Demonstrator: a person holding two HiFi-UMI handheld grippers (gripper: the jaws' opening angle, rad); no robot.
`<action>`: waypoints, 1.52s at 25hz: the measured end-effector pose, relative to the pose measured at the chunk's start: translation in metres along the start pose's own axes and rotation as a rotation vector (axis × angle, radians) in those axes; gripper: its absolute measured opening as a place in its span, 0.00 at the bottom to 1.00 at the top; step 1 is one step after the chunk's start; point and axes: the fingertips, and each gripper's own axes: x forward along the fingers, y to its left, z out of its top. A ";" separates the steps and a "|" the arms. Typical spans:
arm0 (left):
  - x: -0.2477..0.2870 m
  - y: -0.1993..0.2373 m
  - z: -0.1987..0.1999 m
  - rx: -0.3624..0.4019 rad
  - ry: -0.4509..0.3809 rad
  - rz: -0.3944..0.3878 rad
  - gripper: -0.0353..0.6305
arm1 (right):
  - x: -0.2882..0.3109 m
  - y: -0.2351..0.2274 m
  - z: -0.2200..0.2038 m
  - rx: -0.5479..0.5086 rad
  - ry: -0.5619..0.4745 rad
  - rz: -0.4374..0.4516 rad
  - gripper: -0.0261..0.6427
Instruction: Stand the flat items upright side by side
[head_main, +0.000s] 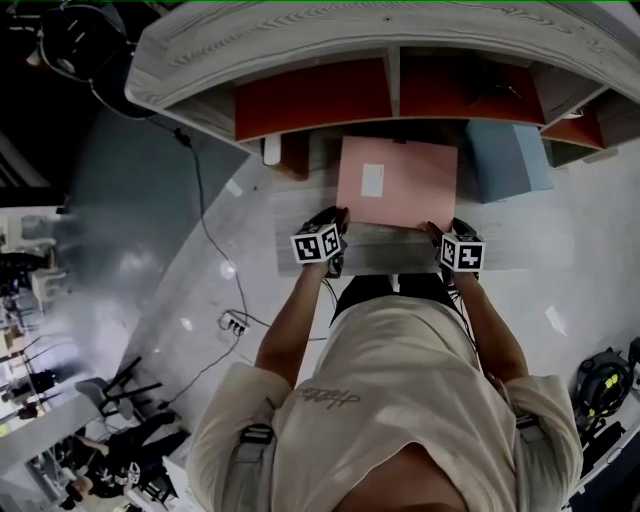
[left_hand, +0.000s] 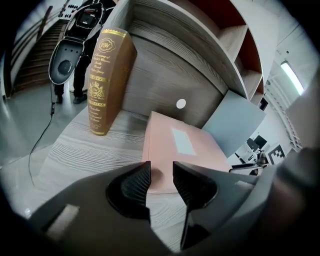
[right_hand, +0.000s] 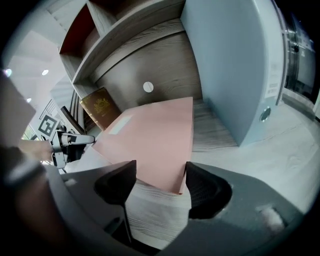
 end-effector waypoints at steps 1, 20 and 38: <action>-0.001 0.003 0.001 0.007 0.001 -0.004 0.28 | -0.002 0.005 -0.007 0.002 0.007 -0.003 0.49; -0.011 0.047 0.013 0.089 -0.010 -0.033 0.29 | -0.024 0.096 -0.094 0.037 0.130 0.083 0.49; -0.040 0.053 0.004 -0.160 -0.144 0.146 0.33 | -0.026 0.021 0.028 -0.168 -0.001 0.054 0.52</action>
